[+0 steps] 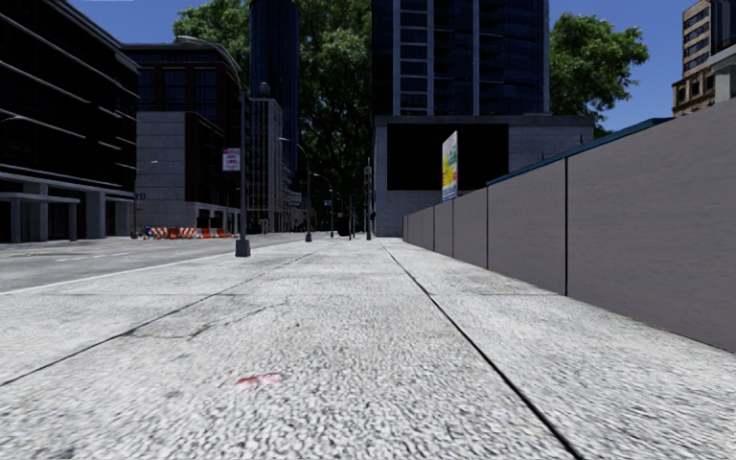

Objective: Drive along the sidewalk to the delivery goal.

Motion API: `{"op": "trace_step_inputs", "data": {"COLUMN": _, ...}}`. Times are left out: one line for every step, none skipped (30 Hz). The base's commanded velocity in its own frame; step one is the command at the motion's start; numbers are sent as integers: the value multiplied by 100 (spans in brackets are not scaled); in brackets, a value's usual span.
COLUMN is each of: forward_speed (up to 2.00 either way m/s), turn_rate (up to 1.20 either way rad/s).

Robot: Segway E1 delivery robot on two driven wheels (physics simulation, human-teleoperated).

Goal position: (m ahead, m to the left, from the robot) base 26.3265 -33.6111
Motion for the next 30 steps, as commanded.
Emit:
{"op": "trace_step_inputs", "data": {"forward_speed": 200, "turn_rate": 0}}
{"op": "trace_step_inputs", "data": {"forward_speed": 200, "turn_rate": 0}}
{"op": "trace_step_inputs", "data": {"forward_speed": 200, "turn_rate": 0}}
{"op": "trace_step_inputs", "data": {"forward_speed": 200, "turn_rate": 0}}
{"op": "trace_step_inputs", "data": {"forward_speed": 200, "turn_rate": 0}}
{"op": "trace_step_inputs", "data": {"forward_speed": 200, "turn_rate": 0}}
{"op": "trace_step_inputs", "data": {"forward_speed": 200, "turn_rate": 0}}
{"op": "trace_step_inputs", "data": {"forward_speed": 200, "turn_rate": 0}}
{"op": "trace_step_inputs", "data": {"forward_speed": 200, "turn_rate": 0}}
{"op": "trace_step_inputs", "data": {"forward_speed": 200, "turn_rate": 0}}
{"op": "trace_step_inputs", "data": {"forward_speed": 200, "turn_rate": 0}}
{"op": "trace_step_inputs", "data": {"forward_speed": 200, "turn_rate": 0}}
{"op": "trace_step_inputs", "data": {"forward_speed": 200, "turn_rate": 0}}
{"op": "trace_step_inputs", "data": {"forward_speed": 200, "turn_rate": 0}}
{"op": "trace_step_inputs", "data": {"forward_speed": 200, "turn_rate": 0}}
{"op": "trace_step_inputs", "data": {"forward_speed": 200, "turn_rate": 0}}
{"op": "trace_step_inputs", "data": {"forward_speed": 200, "turn_rate": 0}}
{"op": "trace_step_inputs", "data": {"forward_speed": 200, "turn_rate": 0}}
{"op": "trace_step_inputs", "data": {"forward_speed": 200, "turn_rate": 0}}
{"op": "trace_step_inputs", "data": {"forward_speed": 200, "turn_rate": 0}}
{"op": "trace_step_inputs", "data": {"forward_speed": 200, "turn_rate": 0}}
{"op": "trace_step_inputs", "data": {"forward_speed": 200, "turn_rate": 0}}
{"op": "trace_step_inputs", "data": {"forward_speed": 200, "turn_rate": 0}}
{"op": "trace_step_inputs", "data": {"forward_speed": 200, "turn_rate": 0}}
{"op": "trace_step_inputs", "data": {"forward_speed": 200, "turn_rate": 0}}
{"op": "trace_step_inputs", "data": {"forward_speed": 200, "turn_rate": 0}}
{"op": "trace_step_inputs", "data": {"forward_speed": 200, "turn_rate": 0}}
{"op": "trace_step_inputs", "data": {"forward_speed": 200, "turn_rate": 0}}
{"op": "trace_step_inputs", "data": {"forward_speed": 200, "turn_rate": 0}}
{"op": "trace_step_inputs", "data": {"forward_speed": 200, "turn_rate": 0}}
